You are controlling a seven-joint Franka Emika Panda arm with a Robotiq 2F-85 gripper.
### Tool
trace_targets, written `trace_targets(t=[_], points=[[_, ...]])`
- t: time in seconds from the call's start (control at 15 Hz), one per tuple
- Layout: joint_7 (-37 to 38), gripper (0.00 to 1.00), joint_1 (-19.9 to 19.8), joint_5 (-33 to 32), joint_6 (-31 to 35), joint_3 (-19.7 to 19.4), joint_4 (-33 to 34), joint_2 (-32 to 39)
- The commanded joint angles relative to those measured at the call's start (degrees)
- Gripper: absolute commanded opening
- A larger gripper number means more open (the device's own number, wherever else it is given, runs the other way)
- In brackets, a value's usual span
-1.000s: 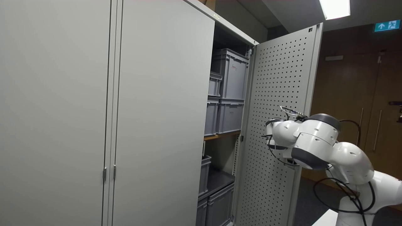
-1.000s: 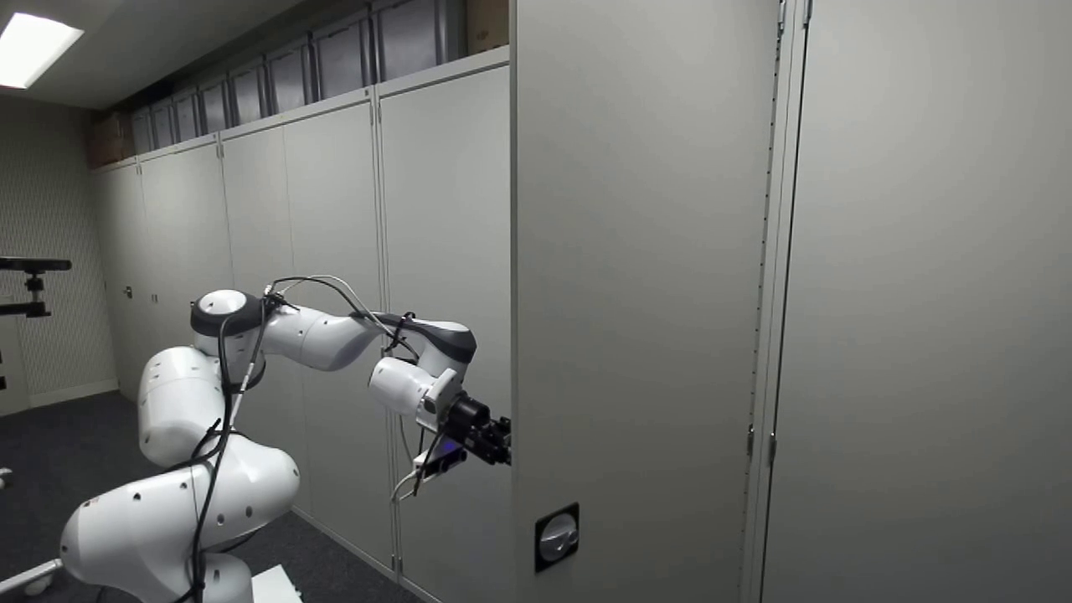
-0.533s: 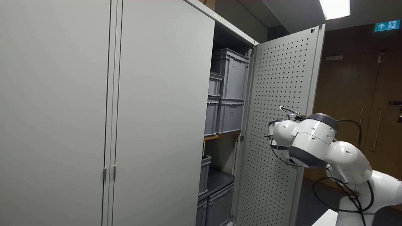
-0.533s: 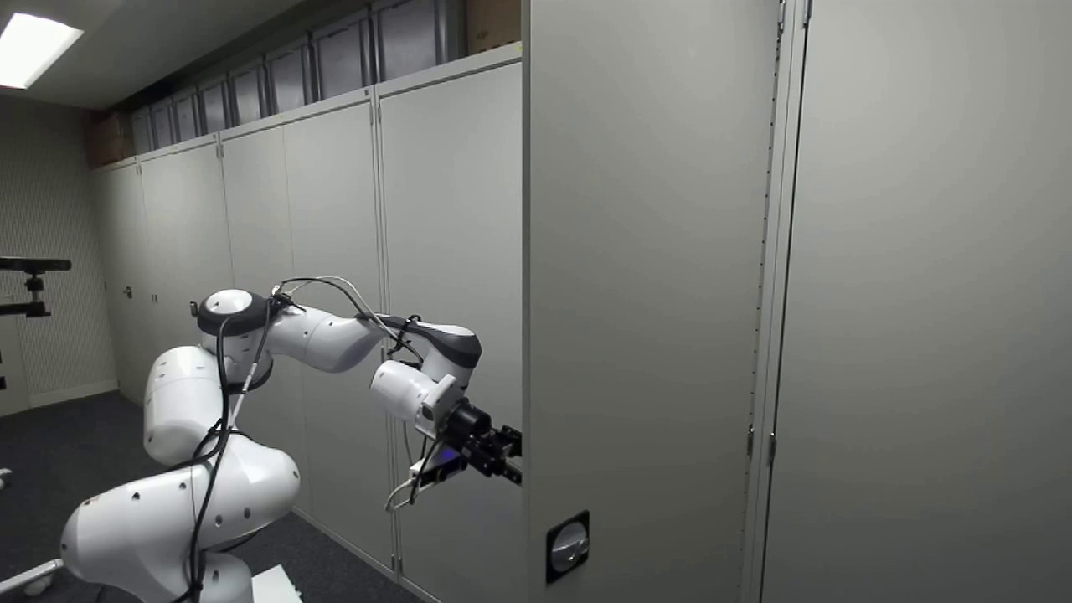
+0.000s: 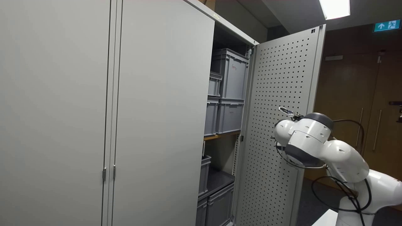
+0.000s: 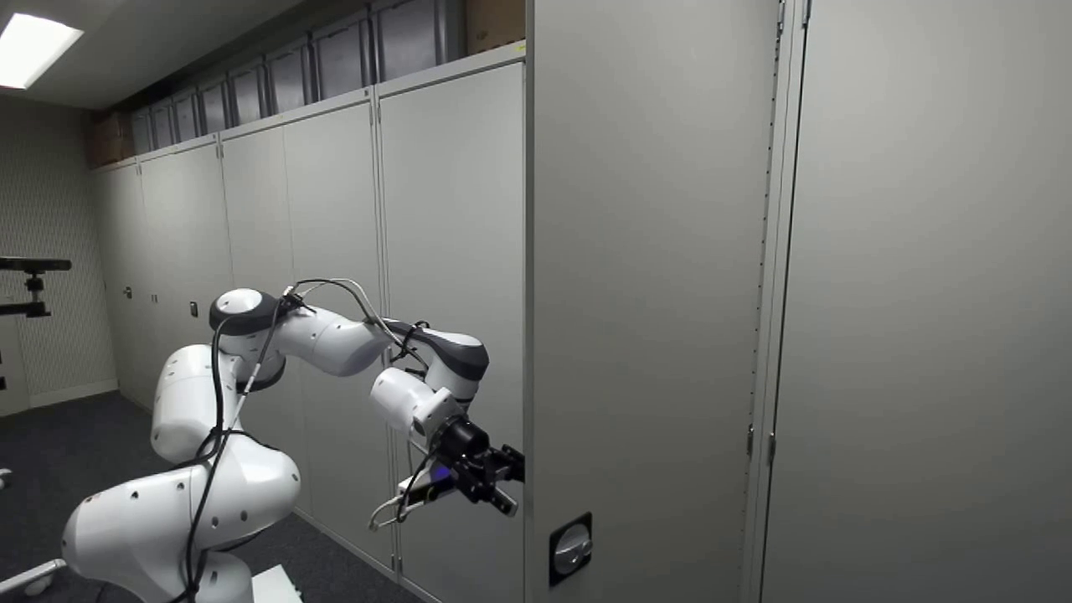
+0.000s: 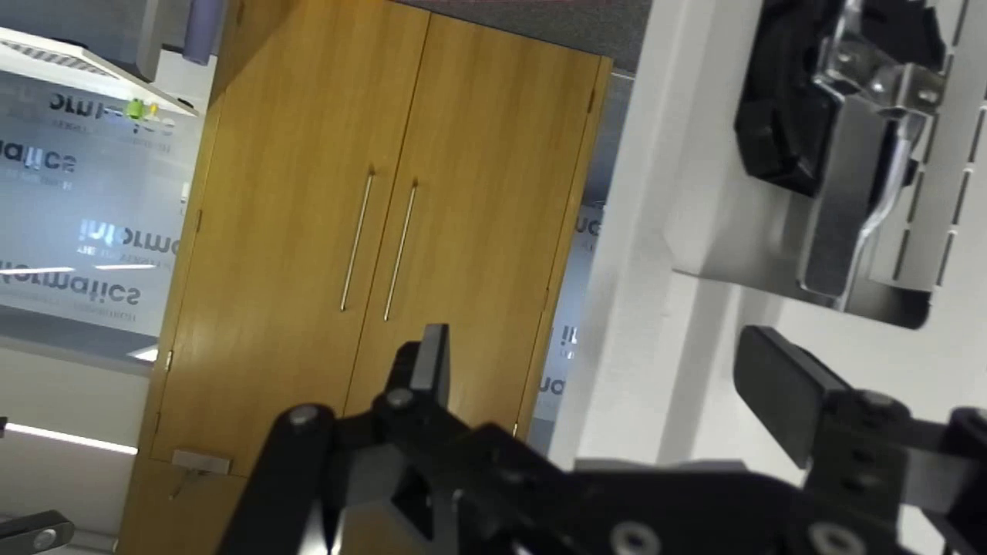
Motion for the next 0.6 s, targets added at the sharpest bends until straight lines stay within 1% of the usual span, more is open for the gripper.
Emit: trace_targets(t=[0.0, 0.2, 0.53], points=[[-1.7, 1.00, -0.8, 0.0, -0.1, -1.7, -0.7, 1.6], [-1.8, 1.00, -0.6, 0.0, -0.1, -2.0, -1.1, 2.0], [-2.1, 1.00, -1.9, 0.0, -0.1, -2.4, -2.0, 2.3]])
